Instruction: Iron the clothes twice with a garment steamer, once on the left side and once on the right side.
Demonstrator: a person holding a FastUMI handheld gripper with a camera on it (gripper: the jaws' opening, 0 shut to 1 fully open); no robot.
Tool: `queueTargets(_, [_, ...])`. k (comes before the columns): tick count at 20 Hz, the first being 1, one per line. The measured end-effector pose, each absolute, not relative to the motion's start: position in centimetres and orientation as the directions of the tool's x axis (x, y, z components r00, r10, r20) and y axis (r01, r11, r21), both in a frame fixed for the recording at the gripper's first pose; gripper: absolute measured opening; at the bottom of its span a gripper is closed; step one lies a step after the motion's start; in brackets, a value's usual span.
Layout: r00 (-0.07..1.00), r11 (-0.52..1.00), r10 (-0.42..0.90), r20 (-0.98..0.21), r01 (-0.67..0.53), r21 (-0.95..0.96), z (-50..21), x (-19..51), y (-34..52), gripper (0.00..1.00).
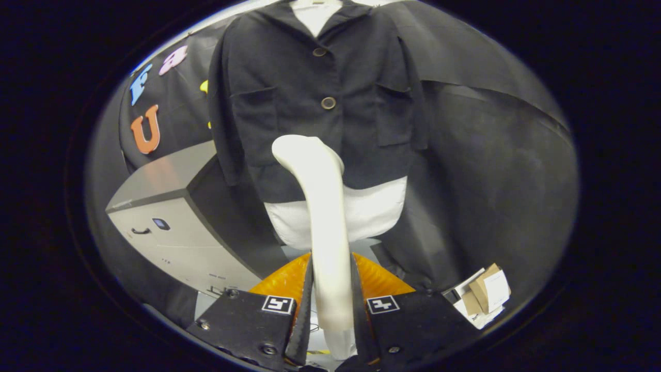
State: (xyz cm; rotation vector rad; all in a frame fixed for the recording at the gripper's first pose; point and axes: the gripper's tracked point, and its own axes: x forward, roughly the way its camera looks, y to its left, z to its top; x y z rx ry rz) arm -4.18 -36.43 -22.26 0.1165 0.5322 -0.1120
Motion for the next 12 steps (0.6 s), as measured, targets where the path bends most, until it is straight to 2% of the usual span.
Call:
queueTargets(7, [0.905, 0.963, -0.12, -0.407, 0.206, 0.174, -15.2, -6.8, -43.6, 0.38])
queueTargets(12, [0.944, 0.951, -0.13, -0.304, 0.205, 0.23, -8.9, -6.4, -47.4, 0.38])
